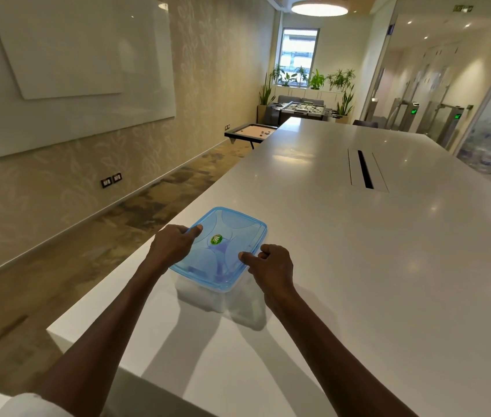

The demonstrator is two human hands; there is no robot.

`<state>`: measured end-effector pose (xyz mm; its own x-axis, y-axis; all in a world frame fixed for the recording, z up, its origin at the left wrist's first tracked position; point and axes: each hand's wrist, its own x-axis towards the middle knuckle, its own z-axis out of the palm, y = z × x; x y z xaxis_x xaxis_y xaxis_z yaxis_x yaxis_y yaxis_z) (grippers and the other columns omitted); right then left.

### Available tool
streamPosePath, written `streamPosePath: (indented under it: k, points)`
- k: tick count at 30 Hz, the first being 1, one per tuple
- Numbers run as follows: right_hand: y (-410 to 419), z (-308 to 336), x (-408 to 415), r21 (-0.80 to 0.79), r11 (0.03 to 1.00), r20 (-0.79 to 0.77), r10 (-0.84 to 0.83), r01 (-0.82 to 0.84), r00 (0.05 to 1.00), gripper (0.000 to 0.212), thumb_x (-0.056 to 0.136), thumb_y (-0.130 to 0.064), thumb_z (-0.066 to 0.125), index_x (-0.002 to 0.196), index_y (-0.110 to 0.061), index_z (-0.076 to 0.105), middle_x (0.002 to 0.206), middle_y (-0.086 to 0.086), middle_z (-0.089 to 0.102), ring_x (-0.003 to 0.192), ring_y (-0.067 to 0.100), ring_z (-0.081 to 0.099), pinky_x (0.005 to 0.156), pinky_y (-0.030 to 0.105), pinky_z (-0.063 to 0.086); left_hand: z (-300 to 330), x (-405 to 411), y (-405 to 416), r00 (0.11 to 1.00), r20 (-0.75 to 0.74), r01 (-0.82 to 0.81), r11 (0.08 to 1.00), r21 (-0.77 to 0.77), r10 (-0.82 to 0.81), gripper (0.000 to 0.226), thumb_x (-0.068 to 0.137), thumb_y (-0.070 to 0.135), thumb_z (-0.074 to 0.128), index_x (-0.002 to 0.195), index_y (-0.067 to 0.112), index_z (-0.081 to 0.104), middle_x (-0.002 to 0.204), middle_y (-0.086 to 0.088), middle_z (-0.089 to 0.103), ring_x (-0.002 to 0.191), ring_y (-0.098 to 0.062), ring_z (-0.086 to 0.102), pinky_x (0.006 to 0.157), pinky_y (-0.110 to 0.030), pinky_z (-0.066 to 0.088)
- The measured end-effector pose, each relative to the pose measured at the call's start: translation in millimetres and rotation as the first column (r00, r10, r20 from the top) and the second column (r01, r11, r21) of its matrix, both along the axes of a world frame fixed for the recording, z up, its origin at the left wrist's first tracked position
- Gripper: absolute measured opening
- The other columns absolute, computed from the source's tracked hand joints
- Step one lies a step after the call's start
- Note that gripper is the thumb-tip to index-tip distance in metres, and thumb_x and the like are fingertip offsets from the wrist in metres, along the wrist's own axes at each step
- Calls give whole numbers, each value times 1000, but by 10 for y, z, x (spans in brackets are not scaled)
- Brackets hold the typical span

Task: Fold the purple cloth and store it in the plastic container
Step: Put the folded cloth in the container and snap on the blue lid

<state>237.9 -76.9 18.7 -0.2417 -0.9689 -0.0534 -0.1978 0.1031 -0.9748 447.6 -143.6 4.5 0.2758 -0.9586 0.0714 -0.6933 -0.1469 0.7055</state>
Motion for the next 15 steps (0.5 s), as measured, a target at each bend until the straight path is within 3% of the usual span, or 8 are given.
streamPosePath:
  k: [2,3,4,5,7,10,15]
  points:
    - [-12,-13,-16,12,1000,39,0,-1,999,39,73,-17,81,61,-19,44,73,5,52,70,24,53,75,41,57,3,-1,-28,1000,7,5,1000,20,-5,63,93,56,46,79,-1,67,83,-21,69,73,-32,60,64,-34,39]
    - [-21,-30,-29,12,1000,79,1,-2,997,26,74,-16,82,71,-14,55,76,5,56,73,25,59,79,44,58,1,-10,-38,1000,5,8,999,36,-9,61,94,56,43,81,1,67,86,-20,70,79,-34,62,67,-35,42]
    - [5,-6,-26,26,1000,120,7,-10,993,26,75,-15,82,92,-7,64,86,6,63,82,26,65,82,44,60,-4,-21,-37,1000,-1,13,998,56,-13,57,95,55,41,82,5,65,89,-17,70,84,-34,63,72,-37,46]
    - [12,-5,-28,55,998,166,15,-25,986,44,76,-15,81,114,-3,61,100,10,67,91,27,68,80,40,61,-7,-33,-38,1000,-13,18,997,73,-17,54,96,55,39,83,9,63,91,-15,69,87,-34,63,78,-39,49]
    - [28,-10,-20,83,995,217,37,-56,976,64,79,-16,80,134,-4,50,115,15,66,96,26,69,64,26,60,-5,-49,-39,999,-45,18,994,108,-13,55,97,56,36,92,9,64,98,-14,67,91,-32,63,87,-42,51]
    - [72,8,-13,75,992,227,79,-98,971,70,78,-17,81,138,-7,46,116,13,66,83,17,67,47,16,53,40,-69,-44,997,35,66,979,194,-74,64,99,54,27,115,4,63,114,-19,65,103,-35,61,95,-44,48]
    - [97,5,1,103,987,252,94,-123,963,63,81,-10,78,135,-4,46,105,7,65,84,22,70,50,21,56,88,-117,-58,987,105,90,964,250,-119,65,101,49,19,126,2,56,125,-24,59,114,-38,57,97,-43,43]
